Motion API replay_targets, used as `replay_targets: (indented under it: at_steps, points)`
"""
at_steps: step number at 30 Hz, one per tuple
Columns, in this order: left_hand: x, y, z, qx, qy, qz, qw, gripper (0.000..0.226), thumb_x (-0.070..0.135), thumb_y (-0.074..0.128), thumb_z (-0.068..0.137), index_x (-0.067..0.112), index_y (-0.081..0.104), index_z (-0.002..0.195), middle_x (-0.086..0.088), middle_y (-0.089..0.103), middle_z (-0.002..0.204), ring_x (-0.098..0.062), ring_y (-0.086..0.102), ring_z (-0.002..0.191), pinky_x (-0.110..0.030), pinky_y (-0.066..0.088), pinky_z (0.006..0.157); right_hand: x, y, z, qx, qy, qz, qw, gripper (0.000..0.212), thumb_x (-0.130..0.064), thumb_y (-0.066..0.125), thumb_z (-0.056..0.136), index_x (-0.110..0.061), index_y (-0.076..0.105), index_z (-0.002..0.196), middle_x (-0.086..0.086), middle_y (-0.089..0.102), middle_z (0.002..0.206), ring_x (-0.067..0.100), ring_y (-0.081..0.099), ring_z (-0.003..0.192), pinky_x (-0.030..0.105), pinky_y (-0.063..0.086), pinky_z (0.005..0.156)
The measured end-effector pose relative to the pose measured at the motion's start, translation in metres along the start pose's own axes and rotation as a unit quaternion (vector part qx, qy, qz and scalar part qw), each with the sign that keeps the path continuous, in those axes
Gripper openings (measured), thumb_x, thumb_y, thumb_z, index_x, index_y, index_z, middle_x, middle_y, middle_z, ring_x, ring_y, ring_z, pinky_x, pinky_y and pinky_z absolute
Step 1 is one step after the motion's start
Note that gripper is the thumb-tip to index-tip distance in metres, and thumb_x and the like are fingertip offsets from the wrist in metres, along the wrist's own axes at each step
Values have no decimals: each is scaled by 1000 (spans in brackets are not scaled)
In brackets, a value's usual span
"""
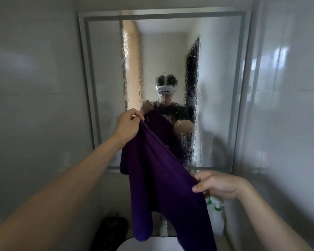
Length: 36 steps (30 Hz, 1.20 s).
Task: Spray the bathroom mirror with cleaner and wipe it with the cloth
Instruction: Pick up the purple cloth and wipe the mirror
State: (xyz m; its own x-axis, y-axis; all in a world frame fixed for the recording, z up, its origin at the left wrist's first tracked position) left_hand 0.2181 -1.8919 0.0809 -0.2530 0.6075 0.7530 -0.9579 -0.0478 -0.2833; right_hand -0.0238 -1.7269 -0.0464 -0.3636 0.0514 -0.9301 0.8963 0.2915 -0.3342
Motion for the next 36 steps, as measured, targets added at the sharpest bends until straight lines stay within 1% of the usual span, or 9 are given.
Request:
replay_targets:
  at_steps: [3, 6, 12, 15, 19, 23, 25, 32, 36]
  points:
    - [-23, -6, 11, 25, -23, 9, 999, 40, -3, 41, 87, 23, 67, 70, 5, 71, 87, -9, 64, 83, -22, 49, 70, 4, -17, -5, 78, -23, 94, 992, 43, -5, 79, 72, 5, 71, 113, 23, 73, 107, 34, 68, 97, 44, 49, 91]
    - [-47, -6, 10, -9, -54, 41, 998, 43, -2, 42, 87, 24, 70, 67, 6, 70, 86, -17, 63, 91, -29, 45, 77, -8, -27, -7, 150, -110, 187, 965, 27, -1, 75, 72, -7, 81, 98, 18, 78, 98, 28, 76, 84, 32, 61, 72]
    - [-69, 9, -22, -152, -133, 1, 979, 34, 9, 53, 81, 23, 80, 65, 9, 75, 76, -13, 65, 85, -25, 45, 73, -41, -43, 5, 327, -131, 9, 936, 9, 0, 72, 90, -5, 74, 98, 18, 78, 99, 28, 71, 89, 49, 57, 91]
    - [-67, 15, -36, -247, -146, -19, 958, 15, 19, 68, 67, 28, 78, 73, 5, 72, 78, -16, 64, 79, -28, 47, 70, -48, -47, 8, 386, -139, 8, 912, 7, 0, 71, 90, -7, 71, 90, 10, 77, 84, 26, 70, 81, 45, 59, 80]
    - [-59, 24, -31, -176, -31, 124, 976, 28, 22, 84, 76, 25, 56, 72, 9, 58, 73, -10, 52, 65, -24, 39, 58, -49, -43, 7, 314, -169, 223, 907, 13, -2, 72, 85, -2, 73, 99, 19, 75, 93, 29, 73, 79, 33, 62, 68]
    - [-33, 30, -22, -71, -25, 57, 996, 31, 30, 77, 85, 22, 52, 69, 8, 53, 65, -9, 46, 59, -27, 38, 58, -43, -25, 2, 158, -98, 298, 936, 49, -43, 53, 99, -2, 76, 116, 25, 71, 123, 37, 72, 110, 41, 57, 91]
    - [-18, 36, -20, -84, -56, -2, 995, 27, 35, 75, 89, 21, 57, 73, 6, 58, 69, -10, 50, 61, -28, 41, 61, -33, -19, 4, 163, -65, 293, 940, 60, -50, 51, 95, -2, 72, 123, 22, 71, 125, 38, 70, 112, 45, 50, 100]
    - [21, 72, -33, -198, -100, -107, 969, 36, 38, 55, 101, 8, 72, 92, -6, 68, 86, -19, 63, 79, -32, 45, 73, -13, 12, -2, 107, -137, 348, 921, 72, 3, 54, 55, 6, 67, 125, 28, 69, 118, 35, 70, 96, 38, 57, 83]
    - [30, 90, -36, -241, -164, -212, 933, 33, 26, 46, 103, 16, 69, 82, -2, 72, 72, -12, 66, 58, -20, 49, 55, -32, 36, 6, 248, -255, 81, 931, 46, 18, 52, 77, -3, 78, 109, 14, 72, 117, 23, 71, 104, 43, 59, 89]
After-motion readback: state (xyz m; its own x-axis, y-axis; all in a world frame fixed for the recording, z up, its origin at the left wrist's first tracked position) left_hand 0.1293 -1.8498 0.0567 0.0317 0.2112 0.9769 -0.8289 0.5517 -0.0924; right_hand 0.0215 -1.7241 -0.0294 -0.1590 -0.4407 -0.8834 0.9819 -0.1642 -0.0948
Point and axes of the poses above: each hand's wrist, its own z-axis towards the middle knuckle, its own y-axis out of the palm, x = y × z, the point moved 3 cm from there along z, towards the middle knuckle
